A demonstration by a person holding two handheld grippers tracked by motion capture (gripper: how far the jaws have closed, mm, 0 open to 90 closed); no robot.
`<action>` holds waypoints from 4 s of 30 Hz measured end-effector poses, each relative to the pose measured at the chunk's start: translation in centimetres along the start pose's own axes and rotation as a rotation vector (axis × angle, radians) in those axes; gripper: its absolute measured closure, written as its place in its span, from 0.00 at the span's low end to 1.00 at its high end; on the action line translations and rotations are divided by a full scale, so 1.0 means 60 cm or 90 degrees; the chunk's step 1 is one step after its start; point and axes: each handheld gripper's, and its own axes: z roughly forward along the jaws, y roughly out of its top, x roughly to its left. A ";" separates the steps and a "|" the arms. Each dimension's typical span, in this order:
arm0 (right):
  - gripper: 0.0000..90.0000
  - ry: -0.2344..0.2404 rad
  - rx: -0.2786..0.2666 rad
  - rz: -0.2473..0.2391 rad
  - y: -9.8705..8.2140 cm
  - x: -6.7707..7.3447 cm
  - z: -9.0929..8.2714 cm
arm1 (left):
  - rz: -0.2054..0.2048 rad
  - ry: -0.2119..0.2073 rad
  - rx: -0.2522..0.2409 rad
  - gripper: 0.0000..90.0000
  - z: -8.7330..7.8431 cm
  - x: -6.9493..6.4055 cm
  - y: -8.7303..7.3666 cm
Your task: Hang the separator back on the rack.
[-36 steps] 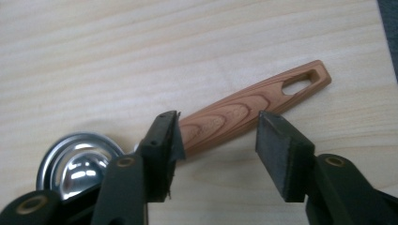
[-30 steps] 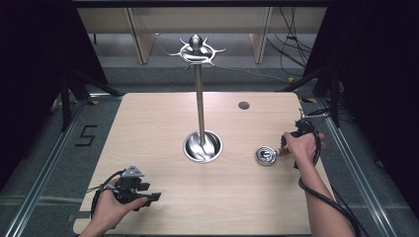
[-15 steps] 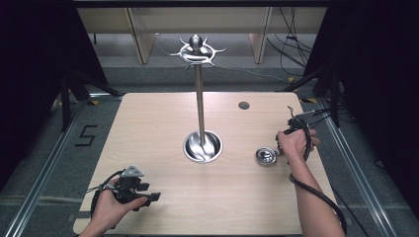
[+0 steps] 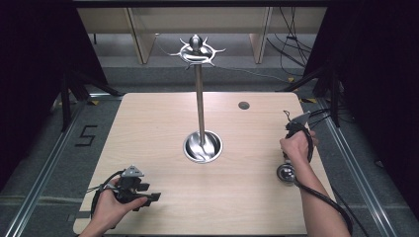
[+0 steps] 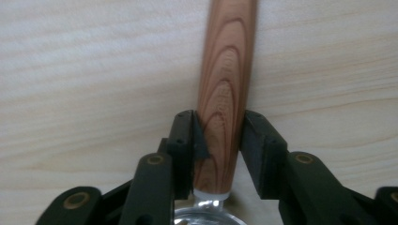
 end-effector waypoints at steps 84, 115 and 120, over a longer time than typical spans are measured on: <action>0.77 0.259 -0.539 -0.270 -0.205 -0.039 -0.125 | -0.009 0.011 -0.018 0.43 -0.009 0.003 -0.001; 0.77 0.295 -0.613 -0.320 -0.203 0.009 -0.180 | -0.017 0.020 -0.021 0.43 -0.011 0.005 -0.002; 0.77 0.281 -0.626 -0.334 -0.200 0.012 -0.184 | -0.021 0.025 -0.020 0.43 -0.011 0.006 -0.002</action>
